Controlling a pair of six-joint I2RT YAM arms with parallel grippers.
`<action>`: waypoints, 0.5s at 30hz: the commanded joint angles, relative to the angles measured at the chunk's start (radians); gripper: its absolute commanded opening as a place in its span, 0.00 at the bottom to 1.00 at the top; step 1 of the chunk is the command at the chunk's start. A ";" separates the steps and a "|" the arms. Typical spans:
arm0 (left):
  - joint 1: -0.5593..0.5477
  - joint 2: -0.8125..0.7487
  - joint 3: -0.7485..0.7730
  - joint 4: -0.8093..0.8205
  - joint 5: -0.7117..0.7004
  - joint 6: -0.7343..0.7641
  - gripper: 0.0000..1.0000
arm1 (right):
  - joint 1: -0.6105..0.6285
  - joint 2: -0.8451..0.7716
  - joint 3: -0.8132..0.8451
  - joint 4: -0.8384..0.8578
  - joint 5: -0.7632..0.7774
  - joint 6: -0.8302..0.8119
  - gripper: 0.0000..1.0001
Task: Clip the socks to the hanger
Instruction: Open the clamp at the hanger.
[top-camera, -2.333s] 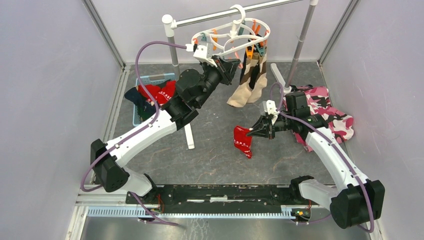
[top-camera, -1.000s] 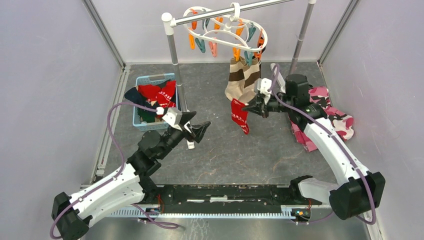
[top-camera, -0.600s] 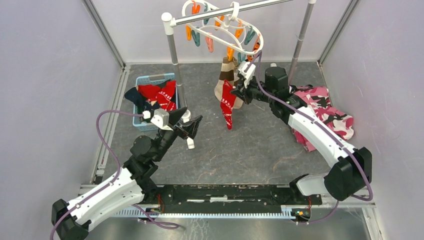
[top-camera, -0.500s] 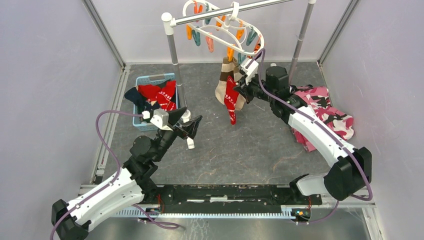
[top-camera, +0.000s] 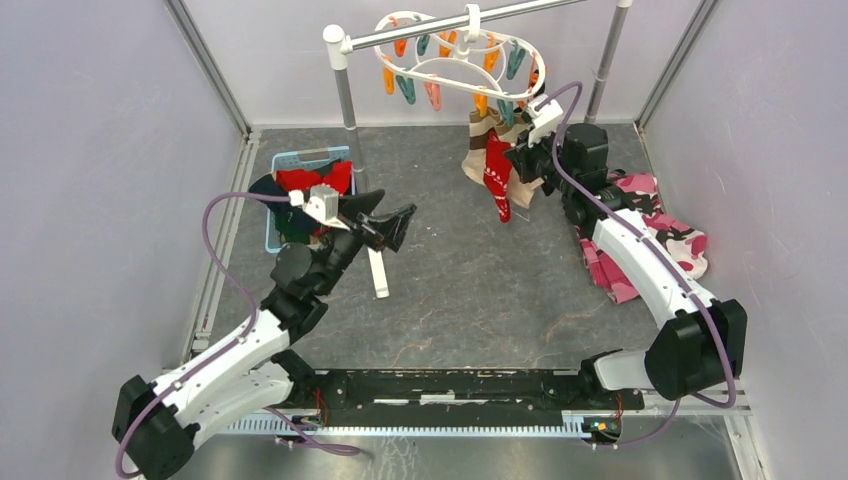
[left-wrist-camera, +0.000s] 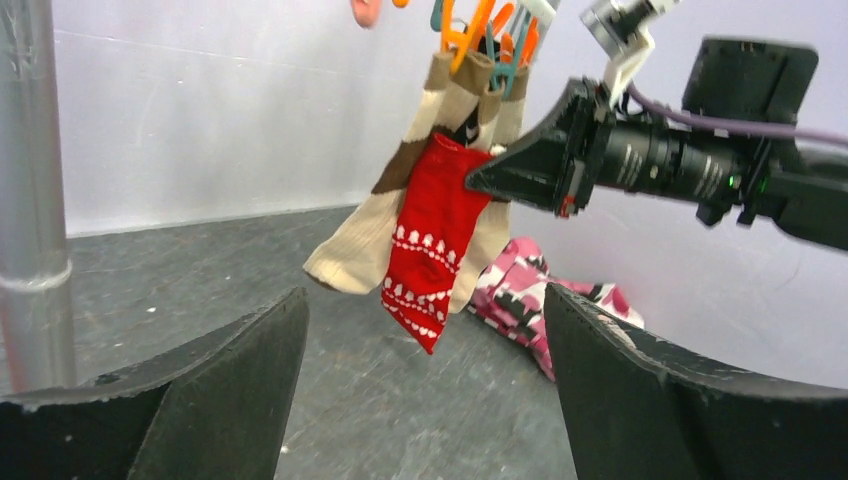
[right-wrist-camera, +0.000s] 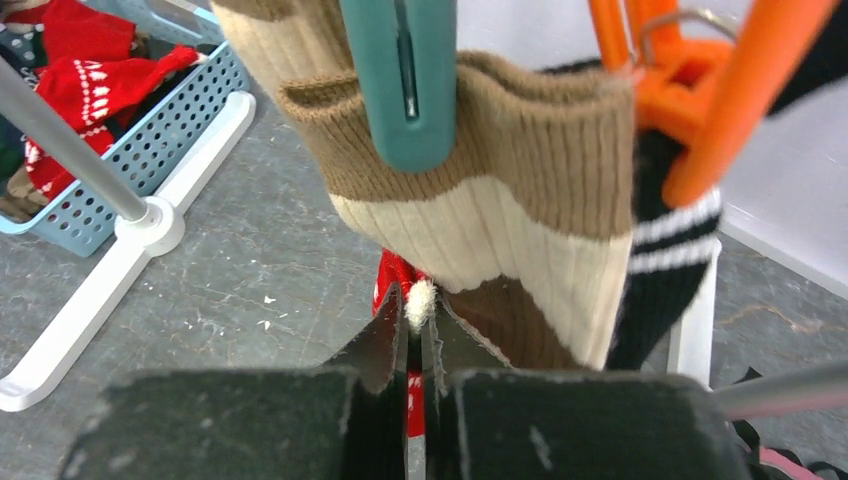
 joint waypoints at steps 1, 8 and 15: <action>0.060 0.114 0.078 0.204 0.094 -0.198 0.93 | -0.039 -0.038 -0.009 0.067 -0.015 0.044 0.00; 0.079 0.319 0.238 0.335 0.199 -0.414 1.00 | -0.060 -0.026 -0.014 0.078 -0.071 0.048 0.00; 0.045 0.323 0.305 0.254 0.192 -0.426 0.99 | -0.062 -0.020 -0.008 0.085 -0.086 0.045 0.00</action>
